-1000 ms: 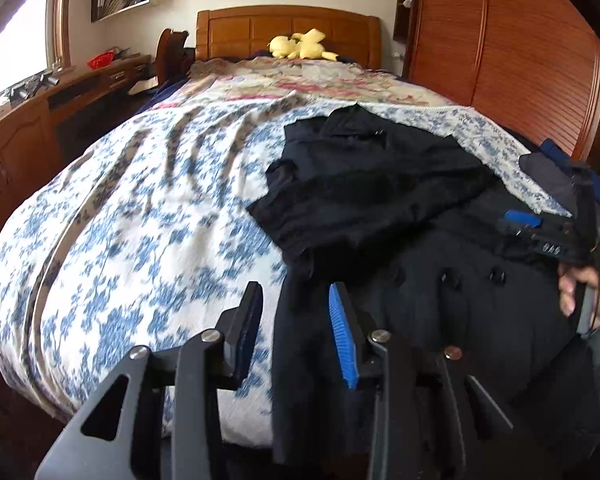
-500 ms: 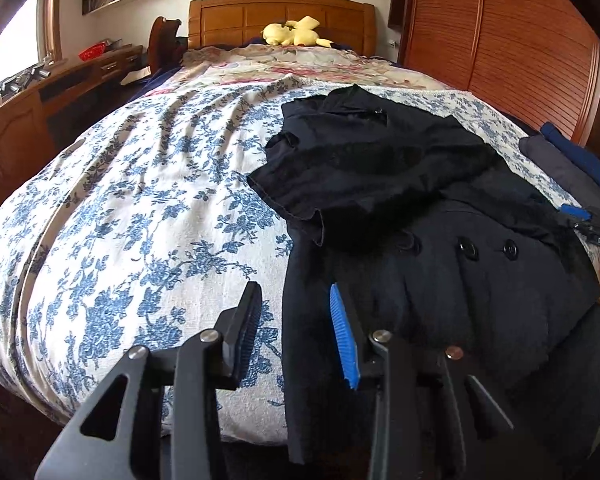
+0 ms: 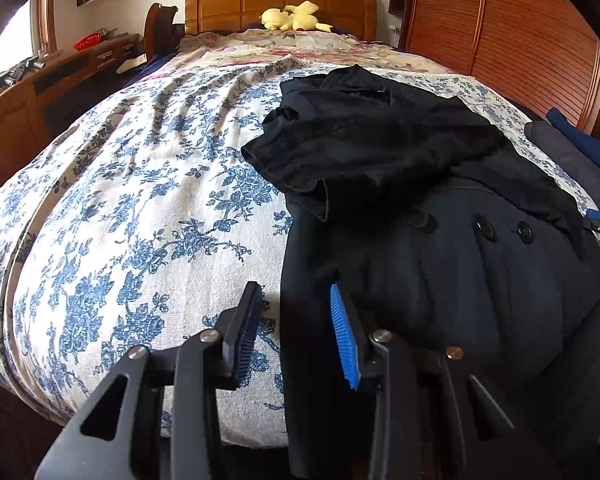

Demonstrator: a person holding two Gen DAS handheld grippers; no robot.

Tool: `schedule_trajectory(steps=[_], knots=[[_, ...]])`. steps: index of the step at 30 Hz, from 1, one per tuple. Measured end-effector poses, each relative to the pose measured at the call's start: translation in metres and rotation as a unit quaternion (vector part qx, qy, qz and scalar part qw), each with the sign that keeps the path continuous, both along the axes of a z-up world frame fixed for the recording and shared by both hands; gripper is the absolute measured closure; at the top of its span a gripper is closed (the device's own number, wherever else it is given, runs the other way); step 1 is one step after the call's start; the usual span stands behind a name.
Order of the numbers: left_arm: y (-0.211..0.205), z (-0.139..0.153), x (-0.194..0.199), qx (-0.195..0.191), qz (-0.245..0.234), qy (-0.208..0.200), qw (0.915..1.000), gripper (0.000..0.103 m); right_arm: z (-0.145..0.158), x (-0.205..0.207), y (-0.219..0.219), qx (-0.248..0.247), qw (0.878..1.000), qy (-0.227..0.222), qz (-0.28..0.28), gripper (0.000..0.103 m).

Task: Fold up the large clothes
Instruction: 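Grasp the coat hem with both tools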

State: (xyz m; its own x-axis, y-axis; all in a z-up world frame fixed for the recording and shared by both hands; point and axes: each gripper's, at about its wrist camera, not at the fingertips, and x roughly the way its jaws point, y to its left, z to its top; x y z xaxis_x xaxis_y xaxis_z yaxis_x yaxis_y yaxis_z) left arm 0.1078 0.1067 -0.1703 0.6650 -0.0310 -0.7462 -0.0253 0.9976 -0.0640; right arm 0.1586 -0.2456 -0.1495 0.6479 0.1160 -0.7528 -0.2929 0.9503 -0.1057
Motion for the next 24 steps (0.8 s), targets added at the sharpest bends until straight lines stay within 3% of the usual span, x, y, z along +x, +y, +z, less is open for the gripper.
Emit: schedule_trajectory(steps=[4,11,15,18,24], knots=[[0.000,-0.002,0.001,0.002,0.000,0.000,1.0000,0.069,-0.007,-0.001,-0.004,0.002,1.000,0.022,0.003,0.050],[0.002,-0.004,0.002,-0.008,0.000,0.000,1.0000,0.069,-0.012,-0.007,-0.002,0.047,0.997,0.055,0.037,0.050],[0.001,-0.002,-0.001,-0.009,0.000,0.005,0.9999,0.069,-0.011,-0.013,0.013,0.052,0.995,0.055,0.065,0.066],[-0.003,-0.001,-0.010,-0.009,-0.022,0.011,0.9996,0.069,-0.004,-0.017,0.020,0.064,0.994,0.048,0.076,0.067],[0.001,0.000,-0.027,-0.021,-0.023,0.018,0.9993,0.069,-0.006,-0.017,0.022,0.061,0.994,0.051,0.074,0.067]])
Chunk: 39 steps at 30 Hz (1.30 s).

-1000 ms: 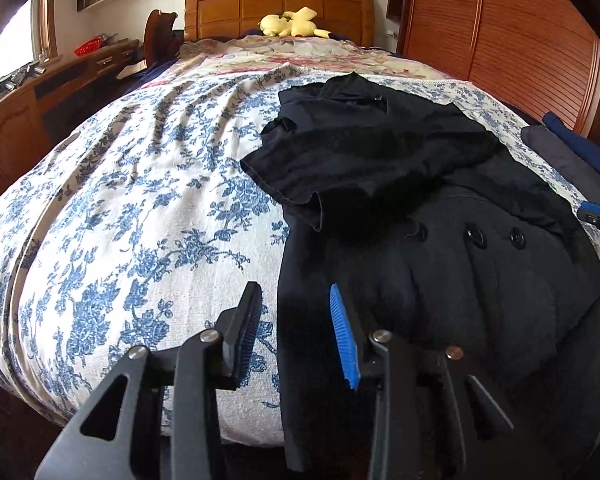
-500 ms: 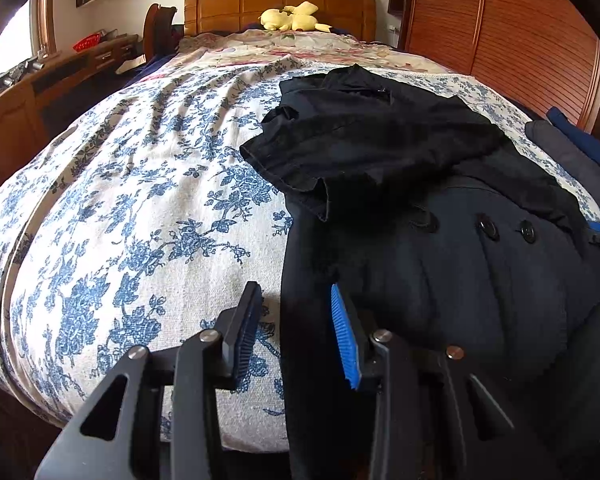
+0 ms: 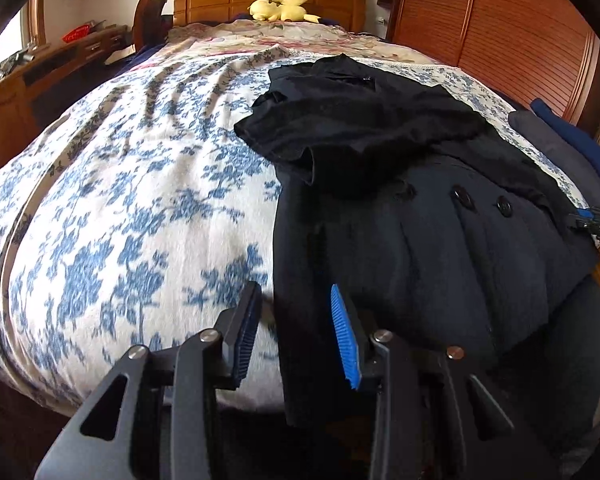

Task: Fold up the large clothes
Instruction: 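Grasp the coat hem with both tools, then lift the coat hem with both tools and fold it toward the collar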

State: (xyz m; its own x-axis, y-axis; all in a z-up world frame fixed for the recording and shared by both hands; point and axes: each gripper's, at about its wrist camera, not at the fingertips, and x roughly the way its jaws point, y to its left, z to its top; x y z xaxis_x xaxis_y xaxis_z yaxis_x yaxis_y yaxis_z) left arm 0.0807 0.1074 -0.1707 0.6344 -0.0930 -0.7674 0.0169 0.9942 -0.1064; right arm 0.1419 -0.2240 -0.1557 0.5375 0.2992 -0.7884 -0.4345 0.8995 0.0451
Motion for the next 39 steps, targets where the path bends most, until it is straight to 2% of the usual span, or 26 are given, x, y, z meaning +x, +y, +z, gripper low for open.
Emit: schedule_trajectory(steps=[7,9,11,12,14,15,16,18,23,28,39], knots=[[-0.007,-0.005,-0.011,-0.006,-0.012,0.003,0.9999,0.071,-0.010,0.000,-0.002,-0.001,1.000,0.014,-0.005,0.065],[-0.006,-0.004,-0.011,-0.010,-0.010,0.001,0.9999,0.076,-0.011,0.000,-0.001,-0.004,1.000,0.013,-0.005,0.065],[-0.005,-0.004,-0.011,-0.015,-0.011,0.000,0.9998,0.087,-0.012,0.000,0.001,-0.008,1.000,0.011,-0.004,0.065],[-0.005,-0.004,-0.011,-0.017,-0.013,-0.001,0.9998,0.089,-0.012,-0.001,0.001,-0.009,1.000,0.010,-0.004,0.065],[-0.006,-0.003,-0.011,-0.018,-0.017,-0.005,0.9997,0.096,-0.013,-0.001,0.002,-0.012,1.000,0.004,0.001,0.072],[-0.008,-0.002,-0.012,-0.015,-0.020,-0.006,0.9997,0.098,-0.012,-0.001,0.001,-0.012,1.000,0.000,0.002,0.079],[-0.010,-0.001,-0.012,-0.012,-0.023,-0.008,0.9996,0.101,-0.010,-0.001,0.000,-0.008,1.000,-0.004,-0.002,0.092],[-0.014,0.006,-0.012,-0.003,-0.027,-0.016,0.9995,0.102,-0.004,0.000,-0.002,0.006,1.000,-0.008,-0.005,0.097],[-0.011,0.047,-0.019,0.004,-0.009,-0.072,0.9974,0.102,0.027,-0.003,0.000,0.033,0.998,-0.048,-0.002,0.100],[-0.012,0.083,-0.033,0.015,-0.005,-0.110,0.9938,0.102,0.068,-0.015,-0.002,0.076,0.994,-0.083,0.001,0.101],[-0.002,0.152,-0.069,0.003,0.014,-0.187,0.9822,0.102,0.136,-0.064,-0.006,0.106,0.984,-0.140,0.022,0.102]])
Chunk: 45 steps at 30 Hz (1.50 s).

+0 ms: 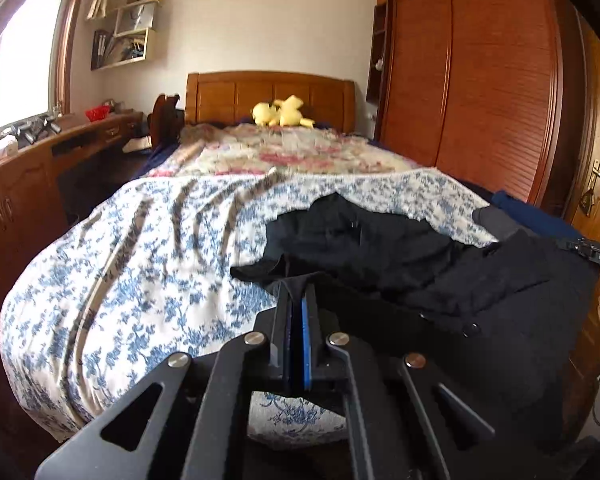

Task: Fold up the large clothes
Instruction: 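Lift the coat hem with both tools and fold it toward the collar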

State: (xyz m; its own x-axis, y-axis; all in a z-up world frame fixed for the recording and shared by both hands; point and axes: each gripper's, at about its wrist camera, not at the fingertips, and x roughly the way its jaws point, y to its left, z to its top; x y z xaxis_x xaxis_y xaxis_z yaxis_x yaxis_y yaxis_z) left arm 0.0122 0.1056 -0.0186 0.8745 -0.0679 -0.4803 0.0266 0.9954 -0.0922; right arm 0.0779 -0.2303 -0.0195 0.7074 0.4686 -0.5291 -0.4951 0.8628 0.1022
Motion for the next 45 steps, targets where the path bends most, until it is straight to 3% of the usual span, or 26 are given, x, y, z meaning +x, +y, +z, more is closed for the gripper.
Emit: schedule_trajectory(steps=[5,14,17,21,32,37,45], knots=[[-0.005,0.020,-0.010,-0.003,-0.010,-0.022,0.9997,0.102,0.013,-0.018,0.006,-0.030,0.999,-0.025,0.009,0.103],[-0.002,0.061,-0.039,-0.004,-0.013,-0.070,0.9975,0.102,0.045,-0.039,-0.008,0.017,0.998,-0.051,0.017,0.103],[0.002,0.063,-0.043,-0.005,-0.004,-0.075,0.9972,0.102,0.054,-0.049,-0.015,0.019,0.998,-0.061,0.016,0.103],[0.006,0.056,-0.020,-0.010,0.001,-0.061,0.9981,0.102,0.052,-0.041,-0.018,0.012,0.998,-0.061,0.007,0.103],[0.017,0.026,0.108,-0.016,0.053,-0.040,0.9977,0.102,-0.003,0.092,-0.002,-0.007,0.999,-0.035,-0.038,0.103],[0.027,0.024,0.163,-0.016,0.054,-0.039,0.9977,0.102,-0.019,0.154,0.002,-0.012,0.997,-0.038,-0.065,0.103],[0.028,0.012,0.216,0.006,0.063,-0.027,0.9976,0.100,-0.039,0.255,0.021,-0.030,0.994,-0.027,-0.099,0.103]])
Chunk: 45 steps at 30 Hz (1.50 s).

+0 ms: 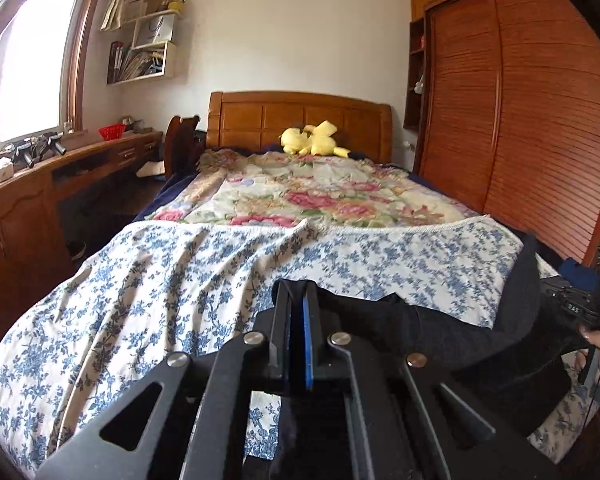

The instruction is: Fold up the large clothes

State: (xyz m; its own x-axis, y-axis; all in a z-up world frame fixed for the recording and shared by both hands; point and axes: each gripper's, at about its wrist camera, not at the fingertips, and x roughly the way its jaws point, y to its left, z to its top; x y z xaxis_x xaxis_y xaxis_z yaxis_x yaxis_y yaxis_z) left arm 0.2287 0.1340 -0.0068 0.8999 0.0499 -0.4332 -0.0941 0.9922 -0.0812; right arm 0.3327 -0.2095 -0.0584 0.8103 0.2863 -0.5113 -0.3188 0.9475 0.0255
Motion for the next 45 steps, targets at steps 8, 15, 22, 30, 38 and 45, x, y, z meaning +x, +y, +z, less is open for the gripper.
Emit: schedule_trajectory(steps=[8,15,22,30,38,45], knots=[[-0.006,-0.040,0.002,0.003,-0.014,0.043,0.9990,0.077,-0.037,0.018,0.018,-0.058,0.997,0.046,-0.020,0.076],[-0.013,-0.058,-0.031,0.008,-0.048,0.068,0.9965,0.074,-0.036,-0.004,0.003,-0.065,0.996,0.054,-0.039,0.049],[-0.005,-0.091,-0.076,-0.001,-0.050,0.100,0.9937,0.073,-0.049,-0.056,0.000,-0.055,0.995,0.081,-0.009,0.049],[0.005,-0.124,-0.093,-0.014,-0.040,0.141,0.9891,0.072,-0.066,-0.103,0.010,-0.054,0.991,0.120,0.039,0.040],[0.004,-0.134,-0.097,-0.026,-0.042,0.151,0.9873,0.069,-0.098,-0.113,0.018,-0.098,0.985,0.138,0.027,0.030],[0.001,-0.142,-0.094,-0.024,-0.034,0.157,0.9868,0.069,-0.114,-0.107,0.007,-0.055,0.985,0.163,0.028,0.029]])
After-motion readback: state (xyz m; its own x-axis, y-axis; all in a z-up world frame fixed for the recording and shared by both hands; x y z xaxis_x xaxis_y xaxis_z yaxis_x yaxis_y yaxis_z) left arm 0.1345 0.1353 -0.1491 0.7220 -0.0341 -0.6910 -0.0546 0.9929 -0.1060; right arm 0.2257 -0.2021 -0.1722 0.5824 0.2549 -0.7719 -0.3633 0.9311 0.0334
